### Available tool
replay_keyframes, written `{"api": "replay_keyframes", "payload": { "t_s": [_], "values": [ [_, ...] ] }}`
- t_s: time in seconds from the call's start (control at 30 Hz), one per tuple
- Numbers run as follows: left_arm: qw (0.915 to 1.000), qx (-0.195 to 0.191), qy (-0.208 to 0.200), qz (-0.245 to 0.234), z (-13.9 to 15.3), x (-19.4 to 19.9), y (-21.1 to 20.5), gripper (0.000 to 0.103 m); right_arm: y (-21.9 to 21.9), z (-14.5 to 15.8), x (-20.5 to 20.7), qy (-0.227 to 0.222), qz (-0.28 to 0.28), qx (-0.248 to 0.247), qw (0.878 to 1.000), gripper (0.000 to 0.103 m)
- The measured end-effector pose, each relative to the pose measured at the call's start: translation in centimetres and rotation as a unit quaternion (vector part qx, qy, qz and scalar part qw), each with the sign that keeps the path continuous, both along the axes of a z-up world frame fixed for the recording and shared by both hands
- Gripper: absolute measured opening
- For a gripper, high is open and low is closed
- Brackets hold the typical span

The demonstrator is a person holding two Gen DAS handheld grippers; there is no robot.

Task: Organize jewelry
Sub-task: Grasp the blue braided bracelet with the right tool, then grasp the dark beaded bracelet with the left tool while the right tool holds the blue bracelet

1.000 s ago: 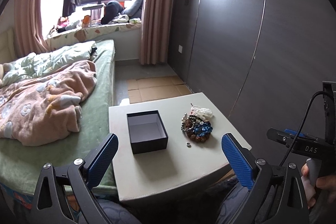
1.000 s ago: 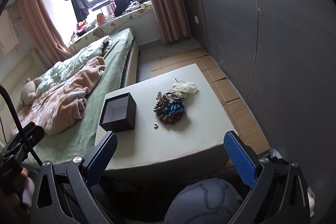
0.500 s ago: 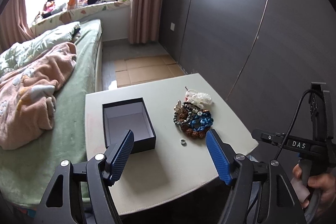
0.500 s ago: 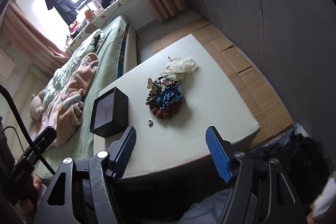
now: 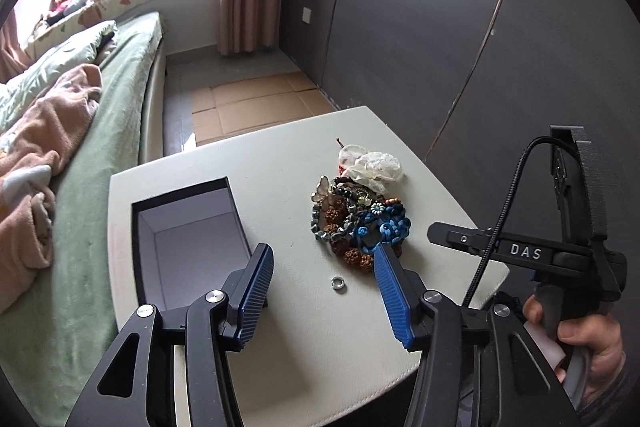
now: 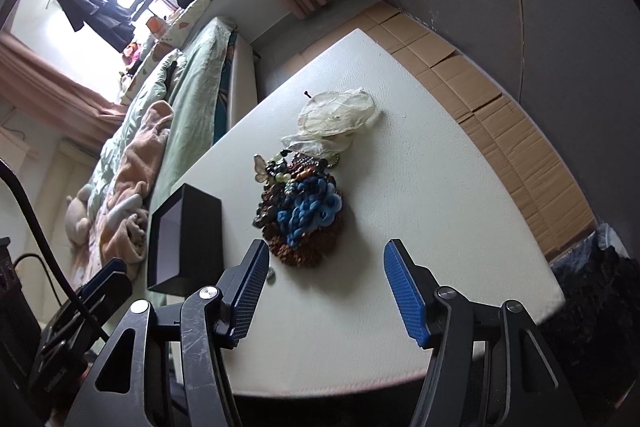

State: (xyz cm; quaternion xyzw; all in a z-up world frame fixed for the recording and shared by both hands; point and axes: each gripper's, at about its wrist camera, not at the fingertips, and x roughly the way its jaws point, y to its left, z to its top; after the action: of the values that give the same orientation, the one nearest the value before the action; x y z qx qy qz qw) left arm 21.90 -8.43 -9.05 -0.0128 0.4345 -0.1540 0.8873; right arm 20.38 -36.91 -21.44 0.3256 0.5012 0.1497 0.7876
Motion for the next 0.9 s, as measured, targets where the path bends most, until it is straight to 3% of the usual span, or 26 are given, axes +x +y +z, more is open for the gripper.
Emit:
{"api": "replay_keyframes", "payload": {
  "t_s": [0.17,0.4,0.5,0.63,0.9],
  "values": [
    [0.9995,-0.007,0.028,0.010,-1.5,2.2,0.2,0.046,0.8,-1.5,2.1,0.011,0.010,0.004,1.000,0.062],
    [0.9984,-0.003,0.052,0.020,-2.7,4.5,0.3,0.045,2.8,-3.0,4.0,0.017,0.025,0.010,0.999,0.061],
    [0.9980,0.004,0.059,0.023,-3.2,5.3,0.3,0.044,3.4,-3.4,4.2,0.015,0.031,0.000,0.999,0.034],
    [0.9977,0.012,0.066,0.015,-3.8,5.9,-0.6,0.044,2.7,-2.7,3.3,-0.016,0.021,0.005,1.000,0.030],
    [0.9953,0.046,0.081,-0.026,-5.6,6.7,-3.7,0.044,0.0,-1.5,2.3,-0.053,-0.011,0.049,0.997,0.030]
  ]
}}
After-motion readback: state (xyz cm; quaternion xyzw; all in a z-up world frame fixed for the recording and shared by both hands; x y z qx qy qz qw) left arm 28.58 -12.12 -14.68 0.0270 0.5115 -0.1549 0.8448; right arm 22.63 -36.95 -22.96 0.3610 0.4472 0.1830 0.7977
